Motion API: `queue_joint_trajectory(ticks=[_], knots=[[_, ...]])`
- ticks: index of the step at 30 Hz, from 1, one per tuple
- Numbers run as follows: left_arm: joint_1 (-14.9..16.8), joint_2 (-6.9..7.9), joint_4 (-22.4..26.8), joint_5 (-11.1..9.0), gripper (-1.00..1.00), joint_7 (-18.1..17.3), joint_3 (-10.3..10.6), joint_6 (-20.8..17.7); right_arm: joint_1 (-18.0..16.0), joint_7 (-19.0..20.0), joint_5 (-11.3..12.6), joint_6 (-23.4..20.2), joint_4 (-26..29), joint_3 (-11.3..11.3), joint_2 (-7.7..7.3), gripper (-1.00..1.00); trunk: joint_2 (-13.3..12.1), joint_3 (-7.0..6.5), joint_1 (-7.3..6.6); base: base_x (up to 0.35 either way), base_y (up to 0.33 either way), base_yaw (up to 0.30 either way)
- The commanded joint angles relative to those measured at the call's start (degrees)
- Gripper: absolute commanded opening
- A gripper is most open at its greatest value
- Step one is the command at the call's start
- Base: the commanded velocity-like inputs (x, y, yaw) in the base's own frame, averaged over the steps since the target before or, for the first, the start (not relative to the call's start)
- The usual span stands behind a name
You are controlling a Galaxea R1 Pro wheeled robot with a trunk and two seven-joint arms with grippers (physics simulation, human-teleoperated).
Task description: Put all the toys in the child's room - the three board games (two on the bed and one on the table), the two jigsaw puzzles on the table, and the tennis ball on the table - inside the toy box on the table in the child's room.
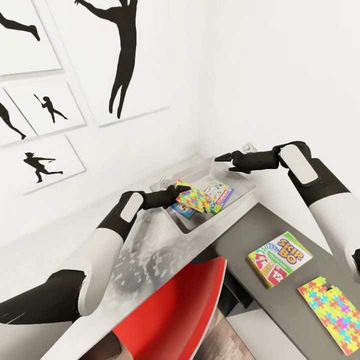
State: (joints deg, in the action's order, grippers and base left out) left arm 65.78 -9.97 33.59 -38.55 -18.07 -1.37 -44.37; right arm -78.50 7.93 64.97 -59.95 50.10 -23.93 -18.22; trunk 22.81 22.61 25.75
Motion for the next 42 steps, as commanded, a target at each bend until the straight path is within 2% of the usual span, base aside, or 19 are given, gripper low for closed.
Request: queue_joint_trajectory(ticks=[1,6,9,11,16,21,25,30,42], knots=[[0.05,-0.03,0.03,0.00,1.00,0.28,-0.14,-0.32,-0.07,0.60,-0.55,-0.05,-0.01,-0.16,-0.06,1.00,0.11,0.10,0.03,0.000,0.000,0.000],[0.05,-0.03,0.15,-0.03,1.00,6.42,-0.31,-0.23,-0.07,0.60,-0.56,-0.05,-0.01,-0.14,-0.09,1.00,0.11,0.10,0.03,0.000,0.000,0.000],[0.05,-0.03,0.19,-0.04,1.00,7.56,-1.30,-0.25,-0.07,0.60,-0.55,-0.05,-0.01,-0.11,-0.13,1.00,0.11,0.10,0.03,0.000,0.000,0.000],[0.05,-0.03,0.22,-0.04,1.00,7.80,-2.25,-0.27,-0.07,0.60,-0.55,-0.05,-0.01,-0.14,-0.14,1.00,0.11,0.10,0.03,0.000,0.000,0.000],[0.05,-0.03,0.54,-0.04,1.00,7.90,-3.00,-0.28,-0.07,0.60,-0.55,-0.05,-0.01,-0.15,-0.15,1.00,0.11,0.10,0.03,0.000,0.000,0.000],[0.05,-0.03,4.28,-0.12,1.00,7.82,-3.41,-0.46,-0.07,0.60,-0.55,-0.05,-0.01,-0.12,-0.15,1.00,0.11,0.10,0.03,0.000,0.000,0.000],[0.05,0.08,5.25,-0.14,1.00,7.71,-3.86,-0.53,-0.07,0.60,-0.55,-0.05,-0.01,-0.08,-0.09,1.00,0.11,0.10,0.03,0.000,0.000,0.000],[0.05,0.33,5.65,-0.21,1.00,7.47,-5.80,-0.61,-0.07,0.60,-0.55,-0.05,-0.01,-0.12,-0.06,1.00,0.11,0.10,0.03,0.000,0.000,0.000],[-0.02,0.39,6.89,-0.28,1.00,7.19,-6.32,-0.87,-0.07,0.60,-0.55,-0.05,-0.01,-0.16,-0.06,1.00,0.11,0.10,0.03,0.000,0.000,0.000]])
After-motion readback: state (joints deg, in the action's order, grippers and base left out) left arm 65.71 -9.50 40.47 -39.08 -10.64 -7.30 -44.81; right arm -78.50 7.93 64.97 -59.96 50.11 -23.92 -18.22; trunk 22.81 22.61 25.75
